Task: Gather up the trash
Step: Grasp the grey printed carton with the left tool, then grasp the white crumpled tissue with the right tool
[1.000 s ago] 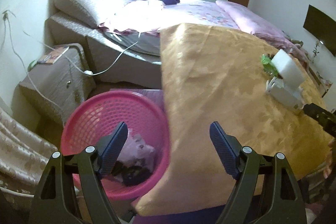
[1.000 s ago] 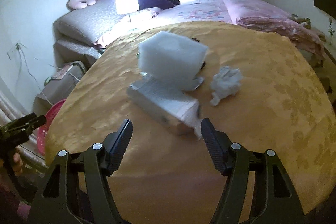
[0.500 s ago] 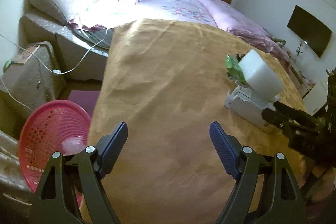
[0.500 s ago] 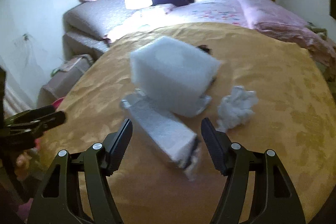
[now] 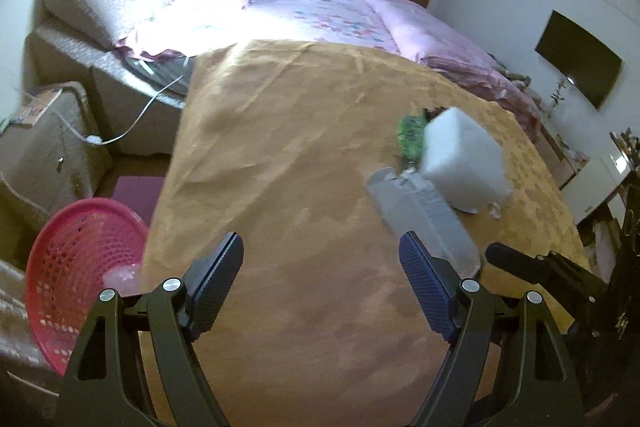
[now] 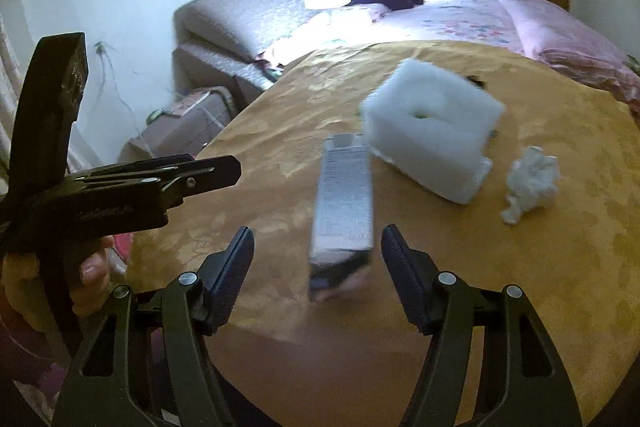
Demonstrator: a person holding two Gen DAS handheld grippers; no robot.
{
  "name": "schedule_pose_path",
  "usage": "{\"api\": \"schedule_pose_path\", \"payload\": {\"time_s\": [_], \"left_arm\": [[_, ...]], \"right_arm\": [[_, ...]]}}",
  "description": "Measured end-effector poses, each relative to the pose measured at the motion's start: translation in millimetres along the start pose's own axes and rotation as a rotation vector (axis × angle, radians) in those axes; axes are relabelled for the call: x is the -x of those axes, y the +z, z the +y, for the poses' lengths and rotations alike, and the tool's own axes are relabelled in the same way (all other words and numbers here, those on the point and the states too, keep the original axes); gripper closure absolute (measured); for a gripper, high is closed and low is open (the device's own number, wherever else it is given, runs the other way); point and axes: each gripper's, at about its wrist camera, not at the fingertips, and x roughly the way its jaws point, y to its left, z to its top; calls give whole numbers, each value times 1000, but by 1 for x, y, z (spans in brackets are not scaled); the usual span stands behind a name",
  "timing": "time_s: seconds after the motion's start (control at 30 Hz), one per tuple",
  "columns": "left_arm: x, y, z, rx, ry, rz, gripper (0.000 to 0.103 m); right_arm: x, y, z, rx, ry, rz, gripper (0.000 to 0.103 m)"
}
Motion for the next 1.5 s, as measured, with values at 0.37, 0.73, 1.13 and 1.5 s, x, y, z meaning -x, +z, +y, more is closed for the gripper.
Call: {"api": "schedule_pose_path", "payload": {"time_s": [0.37, 0.73, 1.13, 1.5], "left_arm": [[-39, 11, -72, -113, -101, 80, 26], [-55, 4, -74, -143, -50, 107, 46], [-31, -6, -57, -171, -9, 58, 64], [-22, -11, -40, -150, 21, 41, 64]], "right_arm": [[39, -14, -65, -150, -170, -67, 39], [35, -22, -88, -221, -191, -69, 39], [23, -11, -95, -227, -244, -61, 39], [-10, 23, -106, -244, -276, -55, 39]]}}
